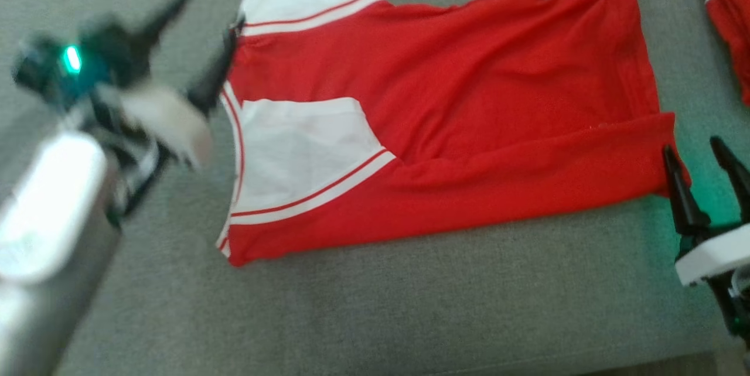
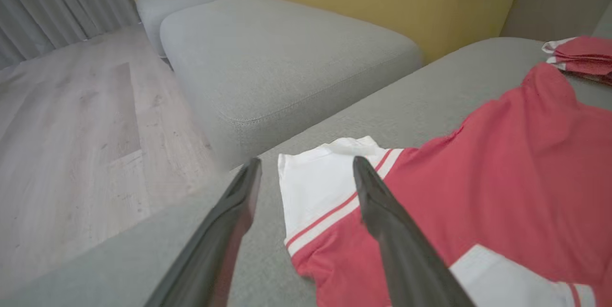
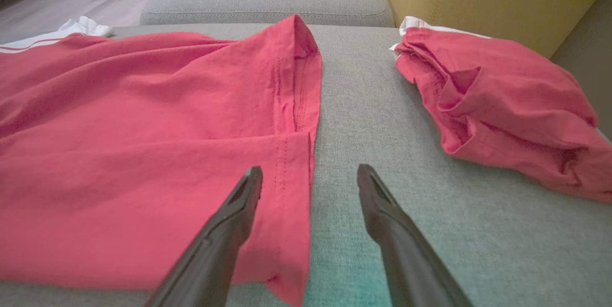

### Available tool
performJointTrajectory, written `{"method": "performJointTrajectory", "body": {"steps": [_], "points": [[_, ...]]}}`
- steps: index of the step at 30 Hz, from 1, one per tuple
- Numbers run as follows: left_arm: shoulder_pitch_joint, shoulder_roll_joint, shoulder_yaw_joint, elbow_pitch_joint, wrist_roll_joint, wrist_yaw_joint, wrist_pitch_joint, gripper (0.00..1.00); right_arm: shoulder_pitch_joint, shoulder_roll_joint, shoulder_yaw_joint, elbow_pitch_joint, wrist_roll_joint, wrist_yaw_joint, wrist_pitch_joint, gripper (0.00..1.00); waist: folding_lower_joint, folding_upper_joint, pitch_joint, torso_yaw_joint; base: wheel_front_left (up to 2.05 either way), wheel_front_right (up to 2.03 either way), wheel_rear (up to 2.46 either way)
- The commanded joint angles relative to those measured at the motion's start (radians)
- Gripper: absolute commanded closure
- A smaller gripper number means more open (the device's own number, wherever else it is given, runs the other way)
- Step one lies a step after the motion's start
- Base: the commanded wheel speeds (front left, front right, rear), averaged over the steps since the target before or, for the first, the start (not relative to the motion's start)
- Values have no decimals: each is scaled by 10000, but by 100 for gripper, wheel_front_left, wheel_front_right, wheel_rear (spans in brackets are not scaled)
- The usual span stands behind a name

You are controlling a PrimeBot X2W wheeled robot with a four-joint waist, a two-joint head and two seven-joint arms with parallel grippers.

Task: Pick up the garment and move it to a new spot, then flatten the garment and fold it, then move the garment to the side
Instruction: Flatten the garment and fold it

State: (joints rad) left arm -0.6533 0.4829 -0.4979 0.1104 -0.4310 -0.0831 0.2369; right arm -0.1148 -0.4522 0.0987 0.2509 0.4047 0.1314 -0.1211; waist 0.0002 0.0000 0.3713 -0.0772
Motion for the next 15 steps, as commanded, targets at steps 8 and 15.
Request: {"method": "performJointTrajectory", "body": {"steps": [8,15], "points": [[-3464,716,-336,1243,-1705,-460,2847,0,-594,-68,280,-295,-140,-7,-96,0,-2,0,1071,-819,0,0,0],[-5147,1262,-1367,2380,-2508,-472,3601,0,-1116,84,604,-24,-84,-7,-332,0,-2,0,1765,-1469,0,0,0]]}}
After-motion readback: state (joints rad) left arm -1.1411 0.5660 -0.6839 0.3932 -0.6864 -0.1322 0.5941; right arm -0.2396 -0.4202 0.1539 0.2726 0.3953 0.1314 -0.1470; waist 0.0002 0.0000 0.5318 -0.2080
